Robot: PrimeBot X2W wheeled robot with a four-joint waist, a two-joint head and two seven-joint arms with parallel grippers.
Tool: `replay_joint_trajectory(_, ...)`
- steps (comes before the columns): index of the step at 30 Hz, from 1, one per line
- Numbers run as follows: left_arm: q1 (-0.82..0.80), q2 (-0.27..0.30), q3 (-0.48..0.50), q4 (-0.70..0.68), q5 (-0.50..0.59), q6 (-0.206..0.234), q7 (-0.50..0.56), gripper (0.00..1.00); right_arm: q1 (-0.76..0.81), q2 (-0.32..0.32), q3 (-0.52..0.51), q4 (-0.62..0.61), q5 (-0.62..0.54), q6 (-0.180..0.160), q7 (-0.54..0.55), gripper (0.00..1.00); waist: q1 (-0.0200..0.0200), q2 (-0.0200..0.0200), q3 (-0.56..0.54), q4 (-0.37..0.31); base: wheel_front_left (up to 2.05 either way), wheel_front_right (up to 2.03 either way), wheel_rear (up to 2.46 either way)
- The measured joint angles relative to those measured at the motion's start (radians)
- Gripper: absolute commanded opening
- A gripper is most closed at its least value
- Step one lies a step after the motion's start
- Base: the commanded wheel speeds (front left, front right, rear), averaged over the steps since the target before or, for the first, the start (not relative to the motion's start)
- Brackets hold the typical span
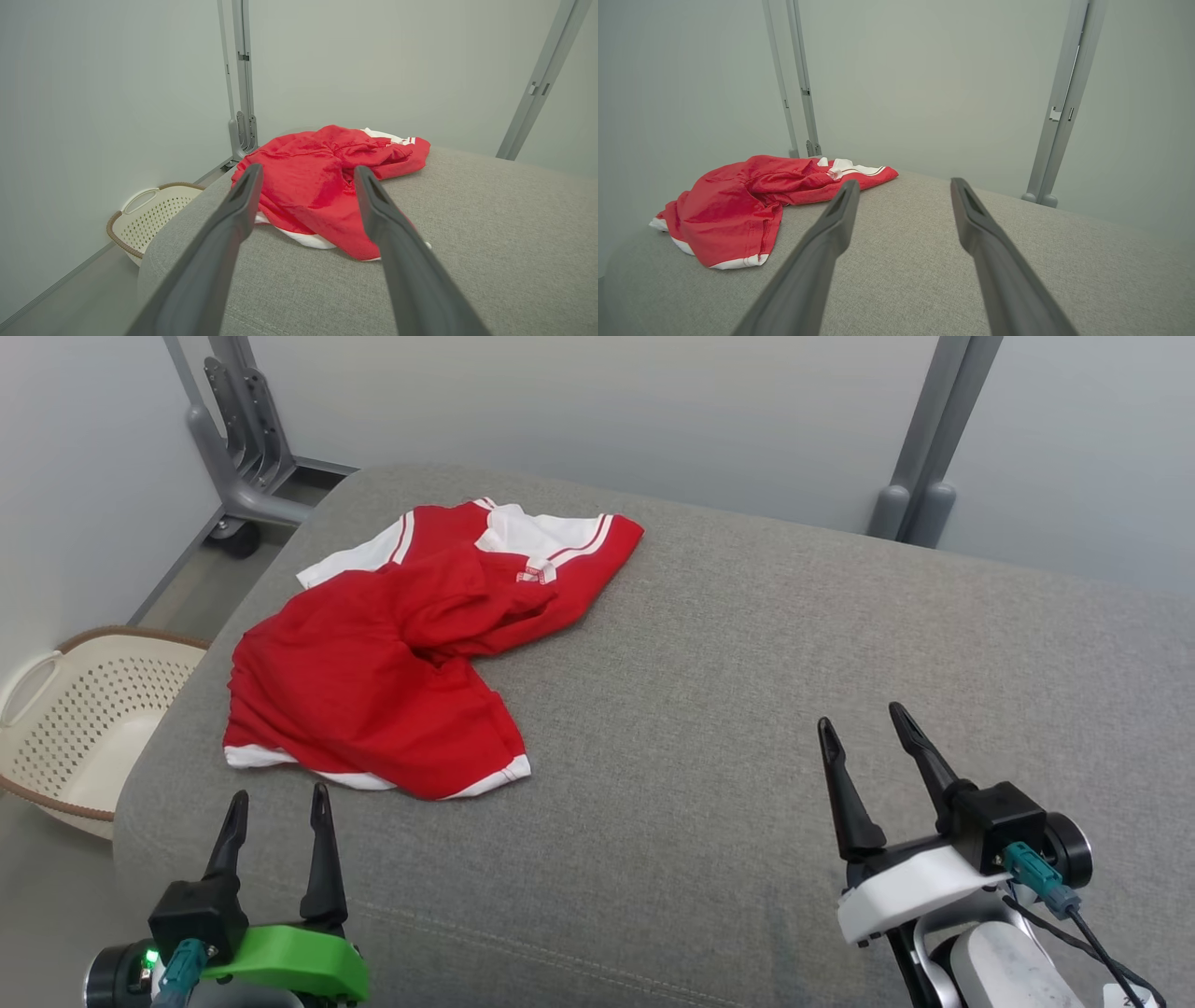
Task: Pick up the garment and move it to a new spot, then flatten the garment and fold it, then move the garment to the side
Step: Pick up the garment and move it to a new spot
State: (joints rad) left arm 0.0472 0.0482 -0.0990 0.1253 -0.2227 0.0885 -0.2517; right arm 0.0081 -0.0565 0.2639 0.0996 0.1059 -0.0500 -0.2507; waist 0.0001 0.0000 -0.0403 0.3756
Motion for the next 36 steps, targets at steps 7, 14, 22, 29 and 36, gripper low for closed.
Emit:
replay_joint_trajectory(7, -0.005, 0.000, -0.007, 0.022, 0.000, 0.000, 0.000, 1.00, 0.000, -0.001, 0.000, 0.006, -0.002, 0.006, -0.001, 1.00, 0.0000, 0.0000, 0.008, -0.028, 0.00, 0.00, 0.00)
replay_joint_trajectory(14, -0.112, 0.012, -0.019, 0.085, 0.012, -0.002, 0.006, 1.00, -0.038, -0.016, -0.001, 0.001, -0.019, 0.015, -0.001, 1.00, 0.0000, 0.0000, 0.036, -0.055, 0.00, 0.00, 0.00)
replay_joint_trajectory(22, -0.295, 0.032, 0.001, 0.185, 0.016, -0.002, 0.097, 1.00, -0.095, -0.038, 0.012, -0.019, -0.050, 0.032, -0.001, 1.00, 0.0000, 0.0000, 0.108, -0.087, 0.00, 0.00, 0.00)
replay_joint_trajectory(29, -0.446, 0.059, 0.041, 0.298, 0.011, -0.001, 0.192, 1.00, -0.187, -0.053, 0.030, -0.042, -0.065, 0.056, -0.001, 1.00, 0.0000, 0.0000, 0.194, -0.125, 0.00, 0.00, 0.00)
replay_joint_trajectory(36, -0.547, 0.065, 0.058, 0.403, 0.006, 0.004, 0.273, 1.00, -0.280, -0.065, 0.036, -0.062, -0.082, 0.076, -0.001, 1.00, 0.0000, 0.0000, 0.285, -0.170, 0.00, 0.00, 0.00)
